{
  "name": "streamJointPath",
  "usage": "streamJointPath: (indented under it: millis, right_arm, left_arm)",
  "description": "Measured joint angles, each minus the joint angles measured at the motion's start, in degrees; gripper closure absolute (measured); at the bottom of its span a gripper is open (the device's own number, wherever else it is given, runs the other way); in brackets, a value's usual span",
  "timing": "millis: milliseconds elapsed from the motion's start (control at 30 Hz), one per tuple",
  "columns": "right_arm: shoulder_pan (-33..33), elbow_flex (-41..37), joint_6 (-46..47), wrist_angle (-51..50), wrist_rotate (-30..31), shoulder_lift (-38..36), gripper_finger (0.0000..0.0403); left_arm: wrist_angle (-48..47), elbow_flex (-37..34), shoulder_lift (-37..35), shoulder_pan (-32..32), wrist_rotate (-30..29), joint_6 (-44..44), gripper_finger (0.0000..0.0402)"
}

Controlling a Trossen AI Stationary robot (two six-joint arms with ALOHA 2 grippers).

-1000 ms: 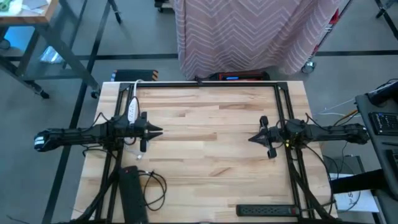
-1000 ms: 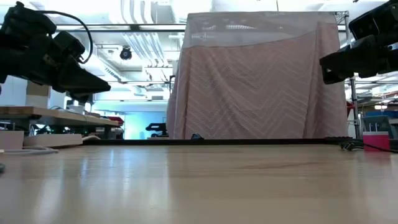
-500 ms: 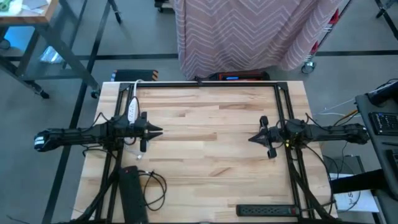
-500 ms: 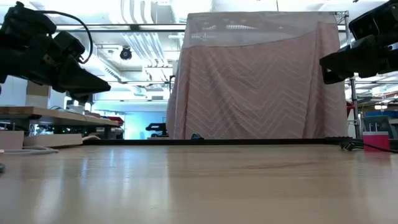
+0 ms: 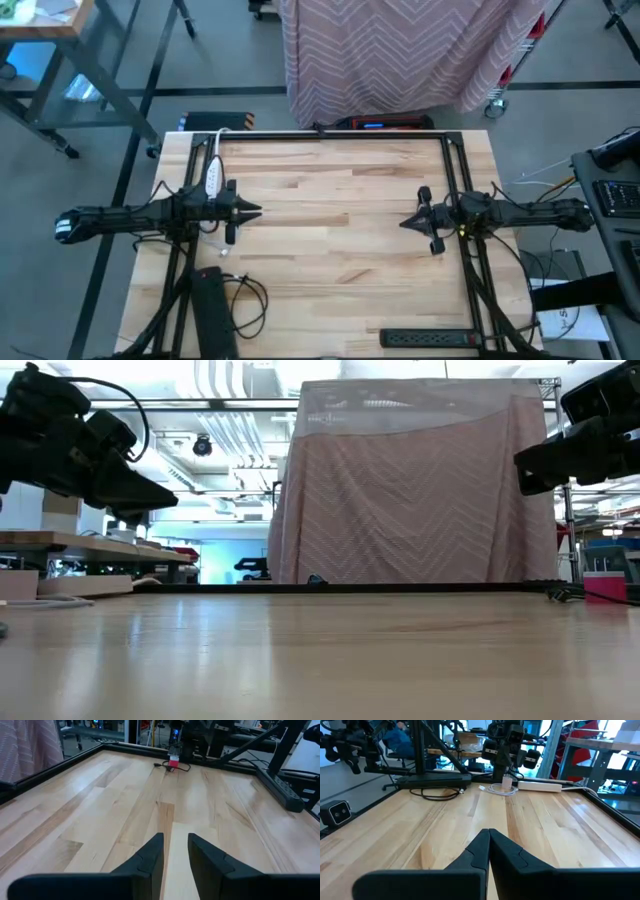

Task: Insert USB
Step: Insert the right black charger cable into the red charger adapter

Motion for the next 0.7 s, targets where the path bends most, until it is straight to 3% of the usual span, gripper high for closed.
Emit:
streamJointPath:
  millis: [133,233,300,467,633,700]
  right_arm:
    - [0.0,0.0,-15.03,1.35,-0.03,0.0,0.0403]
    - [0.02,0.0,-18.31,1.47,-0.48,0.0,0.0403]
    - [0.02,0.0,-14.42,3.32,-0.8,0.02,0.0403]
    - [0.02,0.0,7.71,6.09,-1.04,-0.05,0.0403]
    - [0.0,0.03,11.17,13.85,16.65,3.24,0.0403]
    - [-0.02,1.69,12.55,12.44,20.06,6.11,0.0403]
  left_arm:
    - [0.02,0.0,-0.02,0.02,-0.02,0.0,0.0327]
    - [0.02,-0.01,-0.01,0.01,-0.02,0.02,0.0327]
    - [0.02,-0.02,0.0,0.01,0.0,0.01,0.0327]
    - [0.05,0.0,-0.01,0.0,-0.02,0.0,0.0327]
    - [0.26,0.0,0.0,0.02,0.0,-0.01,0.0327]
    - [0.26,-0.02,0.0,0.02,0.0,-0.01,0.0327]
